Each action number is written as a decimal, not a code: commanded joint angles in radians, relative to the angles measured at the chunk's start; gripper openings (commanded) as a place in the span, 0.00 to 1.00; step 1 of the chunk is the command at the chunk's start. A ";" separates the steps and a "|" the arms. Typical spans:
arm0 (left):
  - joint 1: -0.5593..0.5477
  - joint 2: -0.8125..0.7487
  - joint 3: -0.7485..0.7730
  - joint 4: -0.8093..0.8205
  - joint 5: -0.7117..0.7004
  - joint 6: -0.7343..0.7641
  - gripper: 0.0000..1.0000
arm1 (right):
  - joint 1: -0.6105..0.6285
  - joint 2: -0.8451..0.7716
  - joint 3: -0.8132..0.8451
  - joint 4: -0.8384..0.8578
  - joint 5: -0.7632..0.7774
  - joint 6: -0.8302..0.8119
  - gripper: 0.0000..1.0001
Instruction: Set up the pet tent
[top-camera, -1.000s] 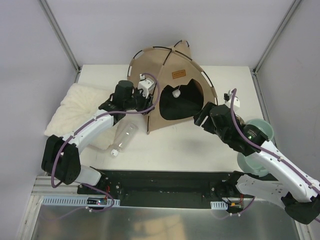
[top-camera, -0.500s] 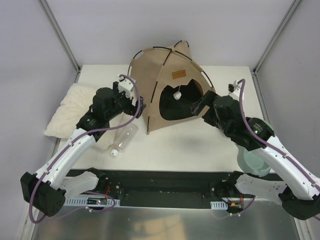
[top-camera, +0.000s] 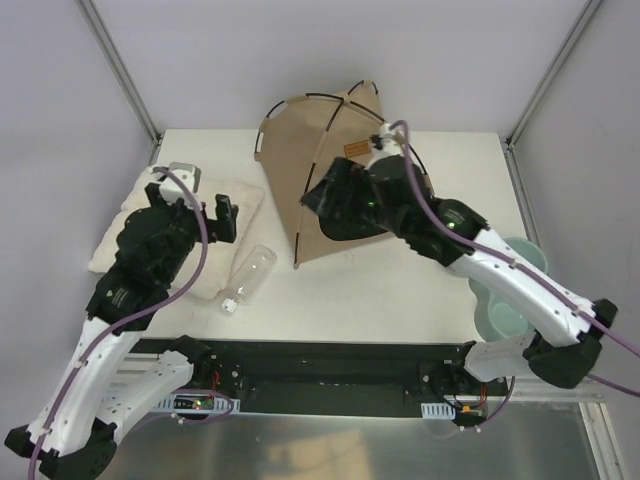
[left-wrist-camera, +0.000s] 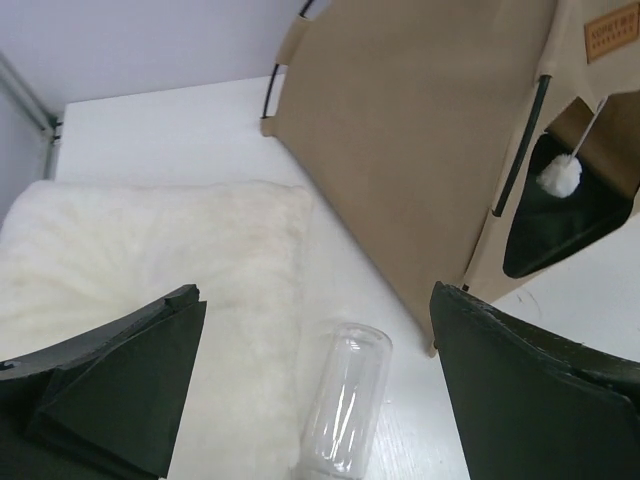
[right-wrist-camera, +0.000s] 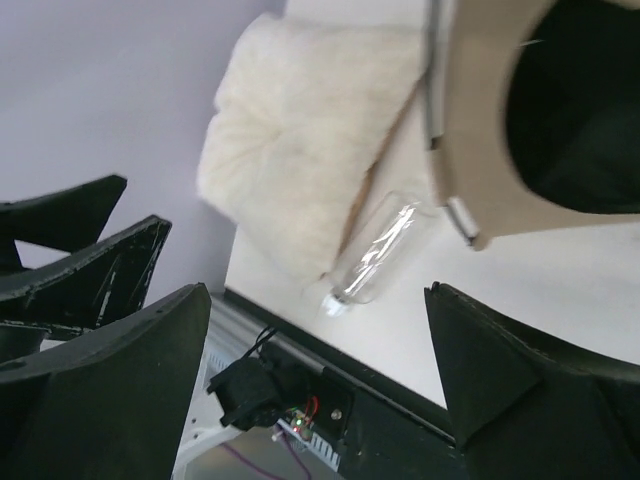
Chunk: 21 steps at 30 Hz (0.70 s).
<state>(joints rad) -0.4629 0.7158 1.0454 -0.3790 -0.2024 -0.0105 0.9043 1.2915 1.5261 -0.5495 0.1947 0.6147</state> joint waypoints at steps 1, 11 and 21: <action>0.009 -0.094 0.080 -0.159 -0.144 -0.092 0.99 | 0.128 0.147 0.084 0.147 -0.029 -0.021 0.96; 0.009 -0.225 0.191 -0.336 -0.443 -0.146 0.98 | 0.260 0.725 0.590 0.051 0.280 -0.006 0.99; 0.007 -0.268 0.209 -0.402 -0.491 -0.178 0.98 | 0.240 1.086 0.864 0.028 0.393 0.013 0.99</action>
<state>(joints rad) -0.4629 0.4553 1.2293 -0.7422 -0.6483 -0.1642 1.1603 2.3363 2.3325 -0.5278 0.5114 0.6243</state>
